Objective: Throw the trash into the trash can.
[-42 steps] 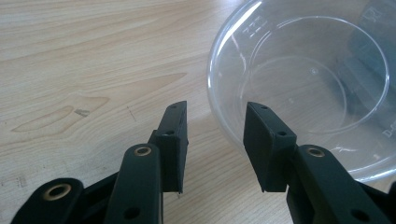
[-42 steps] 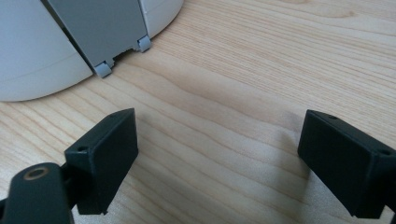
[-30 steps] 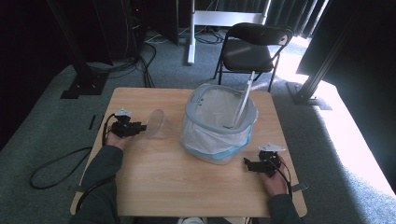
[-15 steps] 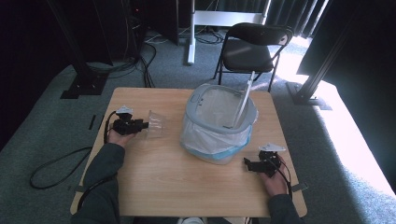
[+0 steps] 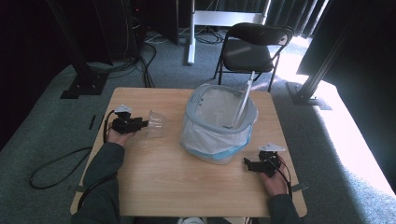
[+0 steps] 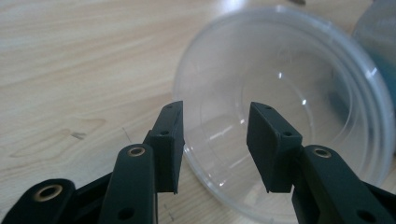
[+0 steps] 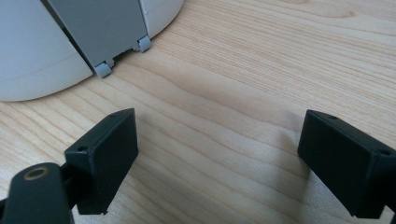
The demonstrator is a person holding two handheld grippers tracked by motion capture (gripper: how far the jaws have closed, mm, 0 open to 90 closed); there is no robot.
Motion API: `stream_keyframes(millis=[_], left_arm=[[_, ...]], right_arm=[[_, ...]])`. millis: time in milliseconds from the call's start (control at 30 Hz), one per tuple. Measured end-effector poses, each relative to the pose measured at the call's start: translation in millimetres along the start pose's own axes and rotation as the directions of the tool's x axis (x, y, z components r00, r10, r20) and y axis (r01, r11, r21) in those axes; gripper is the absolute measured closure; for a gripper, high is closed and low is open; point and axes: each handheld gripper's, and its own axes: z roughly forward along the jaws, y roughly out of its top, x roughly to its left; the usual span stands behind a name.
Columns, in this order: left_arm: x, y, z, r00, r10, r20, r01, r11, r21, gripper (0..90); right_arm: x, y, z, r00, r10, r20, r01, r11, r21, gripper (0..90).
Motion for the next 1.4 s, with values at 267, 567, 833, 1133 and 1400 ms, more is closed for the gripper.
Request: stream_keyframes(millis=[267,567,833,1133,1400], left_arm=[[-9.8,25.9,-28.6,0.9996,-0.025,0.013,0.026,0.9865,-0.162,53.0],[-38.8,39.0,-10.6,0.9989,0.044,0.015,-0.042,0.9930,-0.110,52.2],[-36.8,29.8,3.9,0.9994,0.034,-0.005,-0.034,0.9984,-0.044,63.5],[-31.9,22.5,6.1,0.9971,0.060,-0.048,-0.061,0.9980,-0.015,82.5],[-30.5,22.4,4.4,0.9975,0.056,-0.044,-0.056,0.9983,-0.016,83.4]], right_arm=[[-0.1,-0.1,0.0,1.0000,-0.001,0.000,0.001,1.000,-0.001,11.3],[-0.1,-0.1,0.1,1.0000,-0.002,0.000,0.002,1.000,-0.001,11.3],[-0.2,0.0,0.1,1.0000,-0.002,0.000,0.002,1.000,-0.001,11.3],[-0.1,-0.1,0.0,1.0000,-0.002,0.000,0.002,1.000,-0.001,11.3],[-0.1,-0.1,0.0,1.0000,-0.002,0.000,0.002,1.000,-0.001,11.3]])
